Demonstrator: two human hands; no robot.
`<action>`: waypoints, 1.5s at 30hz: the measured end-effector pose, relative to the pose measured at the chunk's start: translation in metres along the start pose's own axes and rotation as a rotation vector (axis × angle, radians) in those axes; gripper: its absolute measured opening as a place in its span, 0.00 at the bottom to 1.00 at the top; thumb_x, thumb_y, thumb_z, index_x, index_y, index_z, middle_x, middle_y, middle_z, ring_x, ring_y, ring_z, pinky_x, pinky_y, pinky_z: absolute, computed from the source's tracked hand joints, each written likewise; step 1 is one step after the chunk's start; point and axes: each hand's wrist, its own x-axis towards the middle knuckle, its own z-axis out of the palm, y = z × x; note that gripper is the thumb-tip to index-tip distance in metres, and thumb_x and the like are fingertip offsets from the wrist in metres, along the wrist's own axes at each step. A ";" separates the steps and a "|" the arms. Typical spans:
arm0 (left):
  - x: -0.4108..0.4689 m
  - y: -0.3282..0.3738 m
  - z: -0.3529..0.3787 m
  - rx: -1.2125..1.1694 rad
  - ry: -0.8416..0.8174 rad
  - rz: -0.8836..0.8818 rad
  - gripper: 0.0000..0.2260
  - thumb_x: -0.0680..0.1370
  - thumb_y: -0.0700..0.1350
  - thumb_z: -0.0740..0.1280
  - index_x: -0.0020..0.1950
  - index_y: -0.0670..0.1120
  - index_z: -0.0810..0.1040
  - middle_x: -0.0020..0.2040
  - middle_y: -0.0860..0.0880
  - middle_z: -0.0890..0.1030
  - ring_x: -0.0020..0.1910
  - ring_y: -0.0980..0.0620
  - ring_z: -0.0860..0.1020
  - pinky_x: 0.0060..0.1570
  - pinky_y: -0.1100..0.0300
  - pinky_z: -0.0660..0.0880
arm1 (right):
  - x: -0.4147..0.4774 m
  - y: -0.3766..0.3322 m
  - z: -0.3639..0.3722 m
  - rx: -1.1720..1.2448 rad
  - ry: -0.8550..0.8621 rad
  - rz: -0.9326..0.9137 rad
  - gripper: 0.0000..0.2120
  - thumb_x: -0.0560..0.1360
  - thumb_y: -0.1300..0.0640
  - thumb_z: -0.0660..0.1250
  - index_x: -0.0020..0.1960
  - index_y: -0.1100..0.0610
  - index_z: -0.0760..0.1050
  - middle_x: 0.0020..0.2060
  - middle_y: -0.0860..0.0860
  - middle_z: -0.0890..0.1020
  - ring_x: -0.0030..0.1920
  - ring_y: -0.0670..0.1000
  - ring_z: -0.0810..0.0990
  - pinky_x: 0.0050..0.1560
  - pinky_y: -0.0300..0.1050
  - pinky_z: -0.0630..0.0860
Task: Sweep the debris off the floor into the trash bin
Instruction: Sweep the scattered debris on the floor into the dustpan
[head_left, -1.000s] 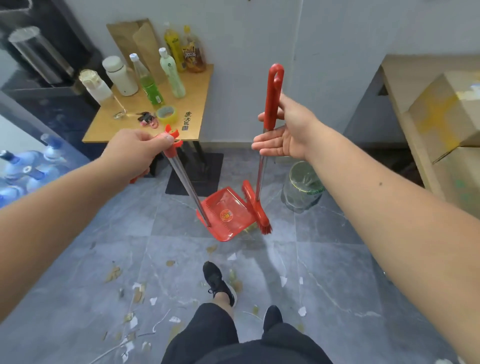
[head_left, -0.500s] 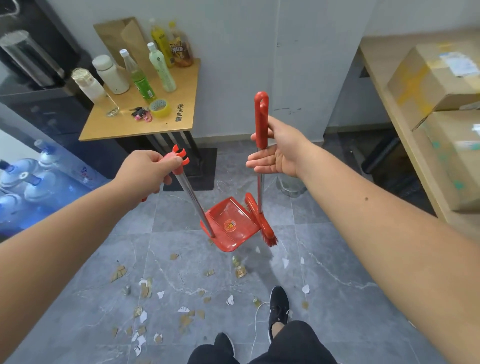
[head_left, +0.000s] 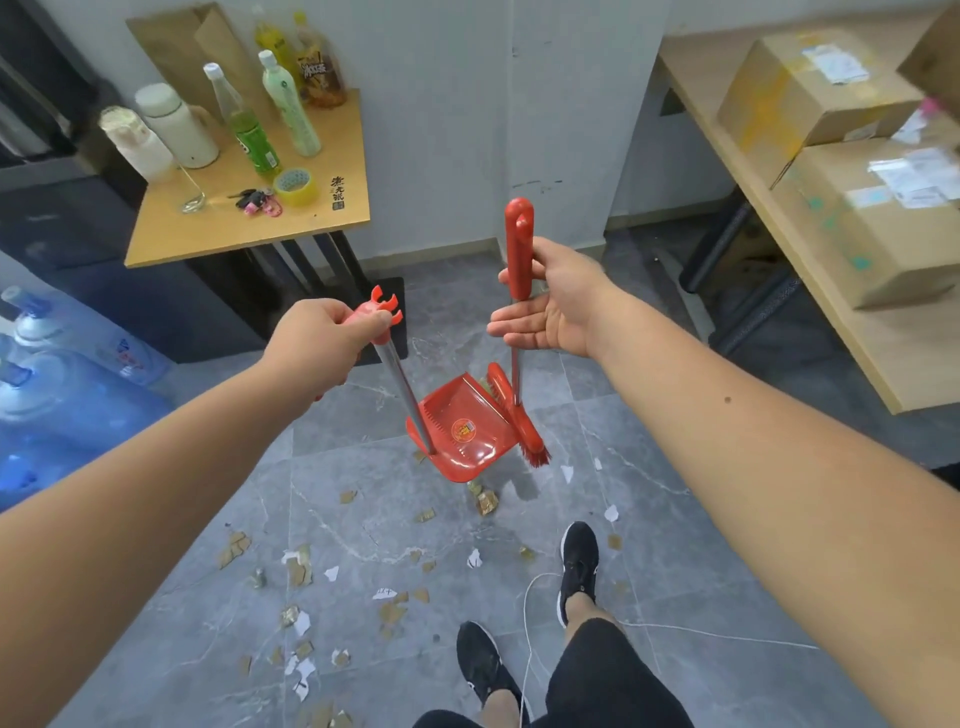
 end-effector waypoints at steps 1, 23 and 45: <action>-0.001 -0.004 0.003 0.002 -0.004 0.005 0.20 0.78 0.61 0.67 0.43 0.44 0.82 0.33 0.46 0.74 0.28 0.51 0.70 0.25 0.59 0.69 | -0.002 0.007 0.001 0.017 0.006 0.014 0.26 0.77 0.37 0.63 0.58 0.59 0.78 0.51 0.67 0.84 0.46 0.64 0.87 0.51 0.55 0.82; 0.038 -0.050 0.087 0.200 0.024 -0.002 0.25 0.77 0.63 0.67 0.41 0.40 0.80 0.29 0.44 0.74 0.27 0.47 0.71 0.28 0.54 0.66 | 0.061 0.117 -0.105 0.319 0.058 0.445 0.06 0.78 0.69 0.56 0.44 0.64 0.68 0.36 0.59 0.74 0.29 0.50 0.72 0.24 0.40 0.78; 0.101 -0.106 0.132 0.370 0.153 -0.099 0.21 0.78 0.59 0.66 0.34 0.44 0.71 0.26 0.50 0.72 0.25 0.52 0.72 0.26 0.59 0.62 | 0.256 0.160 -0.053 -0.395 0.228 0.421 0.10 0.72 0.73 0.65 0.53 0.69 0.74 0.32 0.64 0.81 0.14 0.52 0.71 0.18 0.34 0.63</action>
